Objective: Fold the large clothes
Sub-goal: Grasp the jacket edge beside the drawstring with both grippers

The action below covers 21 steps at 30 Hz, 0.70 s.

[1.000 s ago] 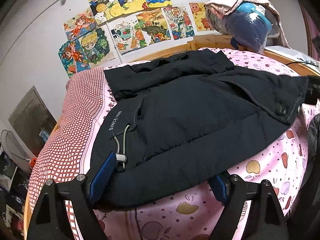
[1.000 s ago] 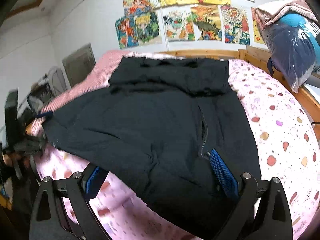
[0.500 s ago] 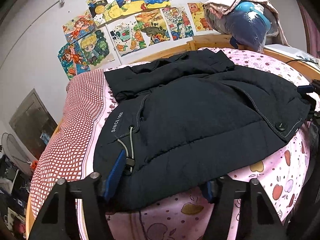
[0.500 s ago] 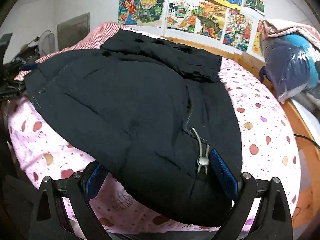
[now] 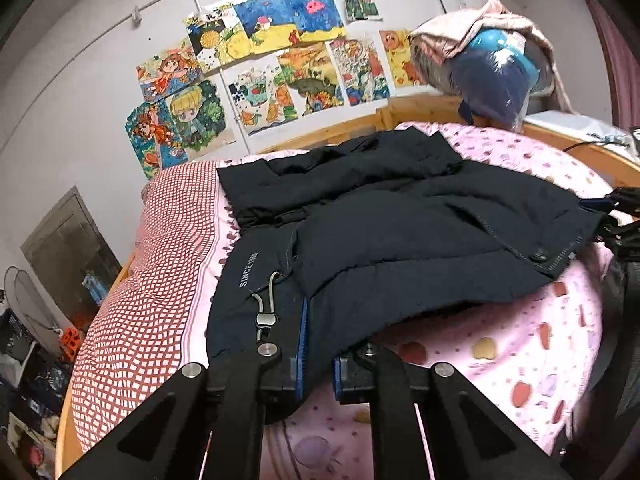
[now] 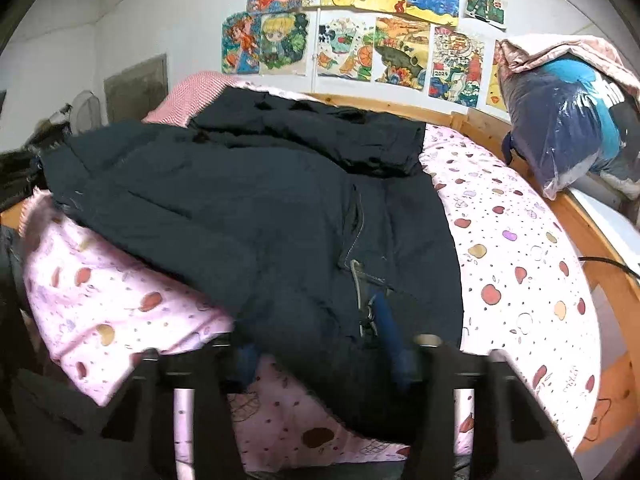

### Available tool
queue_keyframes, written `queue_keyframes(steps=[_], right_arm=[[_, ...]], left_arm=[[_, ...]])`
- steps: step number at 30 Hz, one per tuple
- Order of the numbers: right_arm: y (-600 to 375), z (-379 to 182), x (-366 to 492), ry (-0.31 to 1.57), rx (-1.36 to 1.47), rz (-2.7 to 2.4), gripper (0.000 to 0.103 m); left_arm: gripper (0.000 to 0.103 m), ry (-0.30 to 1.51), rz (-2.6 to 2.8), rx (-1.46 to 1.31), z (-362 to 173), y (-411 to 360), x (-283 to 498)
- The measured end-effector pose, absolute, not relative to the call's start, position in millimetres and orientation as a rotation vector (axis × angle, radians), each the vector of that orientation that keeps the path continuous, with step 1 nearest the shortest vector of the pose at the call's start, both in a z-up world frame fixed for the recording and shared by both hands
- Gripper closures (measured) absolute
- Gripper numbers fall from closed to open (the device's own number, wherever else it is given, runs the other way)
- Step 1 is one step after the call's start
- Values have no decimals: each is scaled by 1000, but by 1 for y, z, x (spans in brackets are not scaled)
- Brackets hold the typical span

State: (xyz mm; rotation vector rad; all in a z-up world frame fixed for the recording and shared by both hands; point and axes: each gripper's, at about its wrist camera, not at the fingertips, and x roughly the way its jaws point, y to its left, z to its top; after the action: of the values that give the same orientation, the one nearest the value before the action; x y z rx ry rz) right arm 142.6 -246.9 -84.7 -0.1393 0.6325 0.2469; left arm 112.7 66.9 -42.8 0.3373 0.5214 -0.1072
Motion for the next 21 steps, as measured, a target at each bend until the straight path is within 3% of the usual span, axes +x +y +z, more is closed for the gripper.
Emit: queue_keyframes(steps=[6, 21], right_arm=[[-242, -77, 125, 604, -180, 232, 92], [-241, -28, 54, 482, -141, 251, 95]], left_arm=[[95, 491, -122, 295, -44, 67, 85], [96, 445, -153, 253, -16, 82, 16]])
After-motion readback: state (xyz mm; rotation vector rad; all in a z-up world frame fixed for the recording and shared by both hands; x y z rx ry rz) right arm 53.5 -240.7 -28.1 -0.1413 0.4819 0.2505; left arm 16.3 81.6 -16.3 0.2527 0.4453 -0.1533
